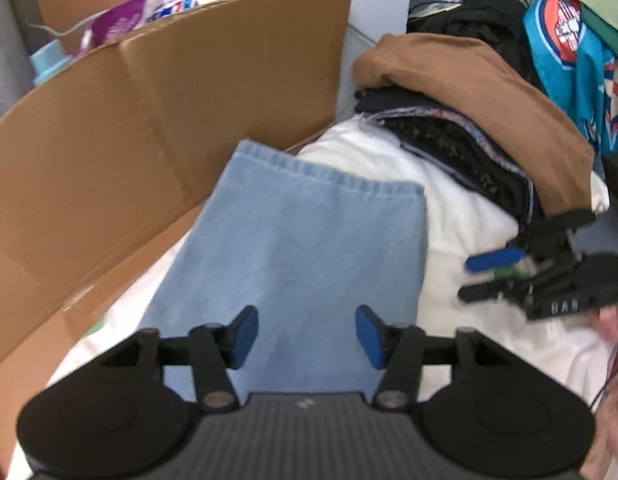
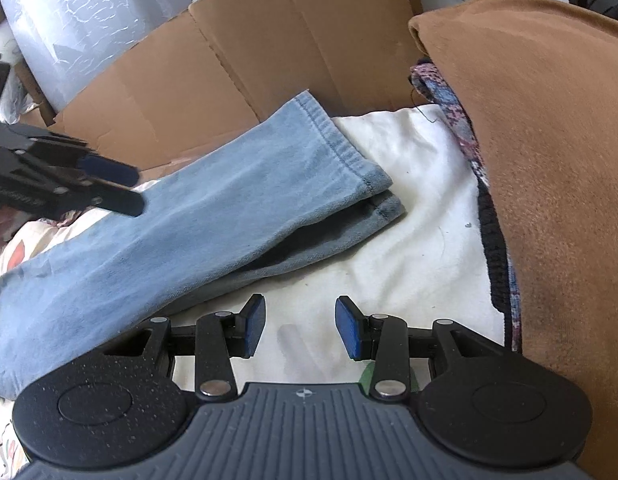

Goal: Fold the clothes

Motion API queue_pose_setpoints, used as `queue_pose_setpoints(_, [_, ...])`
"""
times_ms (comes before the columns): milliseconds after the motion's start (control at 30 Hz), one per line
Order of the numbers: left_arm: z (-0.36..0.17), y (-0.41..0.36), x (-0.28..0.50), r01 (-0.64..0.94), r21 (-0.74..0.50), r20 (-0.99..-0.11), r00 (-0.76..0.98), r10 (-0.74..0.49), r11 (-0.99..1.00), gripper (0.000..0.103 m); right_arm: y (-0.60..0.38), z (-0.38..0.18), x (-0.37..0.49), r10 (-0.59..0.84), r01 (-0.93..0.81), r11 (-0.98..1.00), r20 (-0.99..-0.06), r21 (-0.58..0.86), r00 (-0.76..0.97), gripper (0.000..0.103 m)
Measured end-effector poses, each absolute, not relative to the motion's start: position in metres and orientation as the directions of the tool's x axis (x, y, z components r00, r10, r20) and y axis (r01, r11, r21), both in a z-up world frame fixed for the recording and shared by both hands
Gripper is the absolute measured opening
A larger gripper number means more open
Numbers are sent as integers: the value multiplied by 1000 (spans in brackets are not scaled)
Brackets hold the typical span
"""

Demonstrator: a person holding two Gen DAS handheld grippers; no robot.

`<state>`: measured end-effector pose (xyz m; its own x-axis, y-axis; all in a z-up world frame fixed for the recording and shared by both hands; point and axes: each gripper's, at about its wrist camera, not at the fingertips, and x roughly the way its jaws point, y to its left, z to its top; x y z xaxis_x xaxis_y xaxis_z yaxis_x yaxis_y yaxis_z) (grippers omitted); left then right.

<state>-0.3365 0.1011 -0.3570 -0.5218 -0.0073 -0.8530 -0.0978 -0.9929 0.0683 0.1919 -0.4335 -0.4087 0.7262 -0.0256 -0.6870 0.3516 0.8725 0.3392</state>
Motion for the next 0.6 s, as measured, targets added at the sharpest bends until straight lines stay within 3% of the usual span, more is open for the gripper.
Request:
queue_pose_setpoints(100, [-356, 99, -318, -99, 79, -864, -503, -18, -992, 63, -430, -406, 193, -20, 344, 878, -693, 332, 721, 46])
queue_pose_setpoints(200, [-360, 99, -297, -81, 67, -877, -480, -20, -995, 71, -425, -401, 196, -13, 323, 892, -698, 315, 716, 46])
queue_pose_setpoints(600, [-395, 118, -236, -27, 164, -893, -429, -137, -986, 71, -405, -371, 215, 43, 146, 973, -760, 179, 648, 46])
